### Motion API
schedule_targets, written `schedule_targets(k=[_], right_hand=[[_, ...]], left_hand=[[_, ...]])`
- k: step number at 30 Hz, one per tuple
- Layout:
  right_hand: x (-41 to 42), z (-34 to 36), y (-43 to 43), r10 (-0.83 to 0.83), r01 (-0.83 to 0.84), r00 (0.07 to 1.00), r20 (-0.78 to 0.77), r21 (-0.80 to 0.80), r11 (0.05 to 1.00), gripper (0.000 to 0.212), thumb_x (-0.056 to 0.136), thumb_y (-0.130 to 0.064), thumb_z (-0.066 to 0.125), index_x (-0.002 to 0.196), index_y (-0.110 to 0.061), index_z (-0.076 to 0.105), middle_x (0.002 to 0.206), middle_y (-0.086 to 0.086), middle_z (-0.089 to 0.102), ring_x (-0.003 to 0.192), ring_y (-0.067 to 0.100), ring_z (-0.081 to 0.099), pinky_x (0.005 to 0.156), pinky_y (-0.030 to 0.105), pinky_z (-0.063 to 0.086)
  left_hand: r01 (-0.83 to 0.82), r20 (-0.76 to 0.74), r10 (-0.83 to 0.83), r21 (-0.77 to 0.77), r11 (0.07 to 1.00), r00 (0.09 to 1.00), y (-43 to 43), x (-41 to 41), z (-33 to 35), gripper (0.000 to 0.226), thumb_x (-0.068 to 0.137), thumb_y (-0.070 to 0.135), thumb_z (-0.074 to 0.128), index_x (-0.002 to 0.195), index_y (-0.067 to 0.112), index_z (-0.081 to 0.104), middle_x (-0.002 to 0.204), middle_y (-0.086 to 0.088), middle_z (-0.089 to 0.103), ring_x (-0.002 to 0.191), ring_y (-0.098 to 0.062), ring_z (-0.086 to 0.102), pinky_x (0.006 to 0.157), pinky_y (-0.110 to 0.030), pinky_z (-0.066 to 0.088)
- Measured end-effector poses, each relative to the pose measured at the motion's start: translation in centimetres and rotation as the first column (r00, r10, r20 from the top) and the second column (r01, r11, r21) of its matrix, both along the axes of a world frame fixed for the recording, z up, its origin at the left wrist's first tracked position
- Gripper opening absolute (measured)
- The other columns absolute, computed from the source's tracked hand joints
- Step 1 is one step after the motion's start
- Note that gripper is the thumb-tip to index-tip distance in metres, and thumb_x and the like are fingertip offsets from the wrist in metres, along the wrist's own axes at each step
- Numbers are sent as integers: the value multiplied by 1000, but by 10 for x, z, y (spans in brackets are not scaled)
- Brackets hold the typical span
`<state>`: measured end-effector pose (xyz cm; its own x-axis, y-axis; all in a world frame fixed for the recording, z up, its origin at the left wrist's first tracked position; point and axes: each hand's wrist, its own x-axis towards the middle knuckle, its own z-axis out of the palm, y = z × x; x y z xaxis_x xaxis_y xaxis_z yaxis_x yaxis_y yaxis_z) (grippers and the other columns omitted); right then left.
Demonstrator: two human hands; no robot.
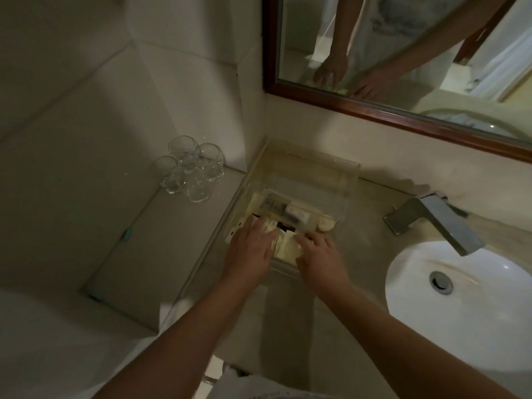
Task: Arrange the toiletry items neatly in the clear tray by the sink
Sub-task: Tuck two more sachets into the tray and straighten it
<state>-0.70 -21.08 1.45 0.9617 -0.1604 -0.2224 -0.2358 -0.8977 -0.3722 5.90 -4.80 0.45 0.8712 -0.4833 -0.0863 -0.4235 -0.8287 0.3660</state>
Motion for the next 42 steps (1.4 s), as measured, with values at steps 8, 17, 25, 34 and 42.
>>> schedule_targets(k=[8,17,25,34,42], right_hand=[[1,-8,11,47,-47,999,9,-43,998,52,92,-23,54,143,-27,45,154,8,34,140,32,26,116,44,28],[-2,-17,14,53,-55,998,-21,-57,997,50,98,-25,47,147,-27,41,162,11,19,148,35,13,117,49,24],[-1,-17,16,54,-57,997,-53,-47,997,50,101,-25,41,150,-29,33,165,8,5,150,35,5,118,51,24],[-2,-16,19,45,-50,996,-79,-67,996,52,101,-27,39,152,-31,28,165,6,4,150,33,1,119,50,22],[-6,-15,19,41,-46,995,-90,-51,998,51,102,-29,35,152,-32,25,165,4,0,151,31,-4,120,51,19]], left_hand=[[39,-93,-30,95,995,995,10,-1,-7,48,97,31,38,144,41,30,162,4,7,149,-22,3,118,-42,13],[61,-78,-52,129,990,996,15,-1,-14,49,95,36,39,144,38,31,161,1,12,149,-25,7,118,-43,16],[51,-75,-41,139,989,996,17,-3,-17,51,96,40,36,146,38,27,161,0,11,149,-25,4,119,-43,8],[81,-43,-73,221,972,996,21,-7,-27,64,87,55,6,149,39,8,162,-1,-5,148,-28,-12,118,-53,-6],[52,-39,-45,206,977,998,25,-3,-32,56,95,52,26,147,45,6,162,-3,-6,148,-30,-10,116,-52,-10]])
